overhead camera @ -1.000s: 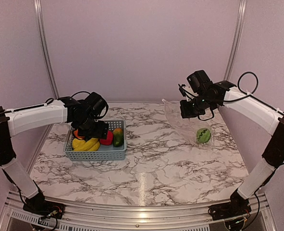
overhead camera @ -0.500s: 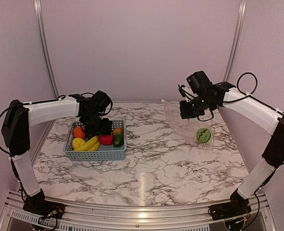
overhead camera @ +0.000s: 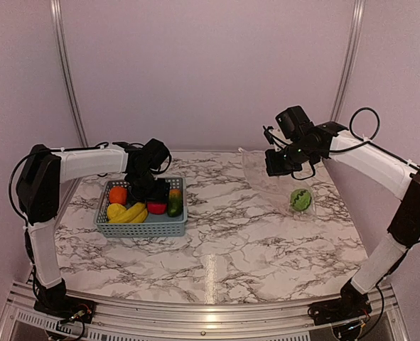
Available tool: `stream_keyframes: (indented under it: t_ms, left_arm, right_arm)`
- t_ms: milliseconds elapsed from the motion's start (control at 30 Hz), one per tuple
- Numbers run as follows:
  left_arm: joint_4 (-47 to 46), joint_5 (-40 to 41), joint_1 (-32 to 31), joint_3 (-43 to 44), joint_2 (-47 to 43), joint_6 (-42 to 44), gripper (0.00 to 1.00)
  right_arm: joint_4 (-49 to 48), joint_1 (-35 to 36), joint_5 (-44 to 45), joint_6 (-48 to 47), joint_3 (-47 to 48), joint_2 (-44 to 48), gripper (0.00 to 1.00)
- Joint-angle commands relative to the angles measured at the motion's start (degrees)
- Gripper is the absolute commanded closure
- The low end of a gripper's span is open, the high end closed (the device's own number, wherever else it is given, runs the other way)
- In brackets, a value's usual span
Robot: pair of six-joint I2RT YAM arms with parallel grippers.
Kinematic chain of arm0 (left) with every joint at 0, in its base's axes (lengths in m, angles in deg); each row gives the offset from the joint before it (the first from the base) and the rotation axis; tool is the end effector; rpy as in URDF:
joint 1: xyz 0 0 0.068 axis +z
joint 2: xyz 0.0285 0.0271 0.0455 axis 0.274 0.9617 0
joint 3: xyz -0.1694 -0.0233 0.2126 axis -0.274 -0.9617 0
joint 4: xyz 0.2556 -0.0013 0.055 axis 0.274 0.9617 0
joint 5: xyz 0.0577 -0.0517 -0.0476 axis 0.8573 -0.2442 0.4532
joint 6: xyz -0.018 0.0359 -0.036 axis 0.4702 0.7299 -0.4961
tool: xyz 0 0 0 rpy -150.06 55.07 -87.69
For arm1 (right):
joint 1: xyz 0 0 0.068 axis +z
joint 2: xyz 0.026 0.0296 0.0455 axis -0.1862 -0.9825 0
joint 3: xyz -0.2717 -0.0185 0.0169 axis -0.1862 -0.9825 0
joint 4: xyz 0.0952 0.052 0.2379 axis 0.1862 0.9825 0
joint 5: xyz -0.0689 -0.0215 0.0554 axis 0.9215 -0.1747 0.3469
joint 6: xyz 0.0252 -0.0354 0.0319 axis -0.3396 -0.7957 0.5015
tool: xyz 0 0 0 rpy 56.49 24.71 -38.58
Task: Place the food in the zip-top bag and seal the zipper
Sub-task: Pick up the fake fruit from the bin.
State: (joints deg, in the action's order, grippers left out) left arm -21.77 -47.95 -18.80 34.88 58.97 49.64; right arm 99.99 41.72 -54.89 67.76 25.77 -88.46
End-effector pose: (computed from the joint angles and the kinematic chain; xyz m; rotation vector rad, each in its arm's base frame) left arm 0.3434 -0.2317 0.2077 0.1125 2.6958 -0.1410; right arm 0.2981 0.1770 0.3252 -0.3230 2.4844 0.2789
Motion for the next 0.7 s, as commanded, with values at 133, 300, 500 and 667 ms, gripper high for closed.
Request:
stream_keyframes:
  t_ms: [133,300,500,667]
  left_arm:
    - [0.4,-0.3,0.8,2.1,3.4,0.0,0.2]
    - [0.4,-0.3,1.0,2.1,4.1,0.4,0.25]
    - [0.6,0.5,1.1,2.1,2.1,1.2,0.34]
    - [1.8,1.0,1.1,2.4,-2.5,1.2,0.36]
  right_arm:
    - [-1.3,0.5,-0.6,0.9,-0.3,0.5,1.0]
    - [-1.4,0.5,-1.0,1.0,0.5,-0.2,1.0]
    - [-1.1,0.4,-1.1,1.0,1.6,-0.8,1.0]
    - [-0.7,0.5,-1.2,1.0,1.6,-0.7,1.0]
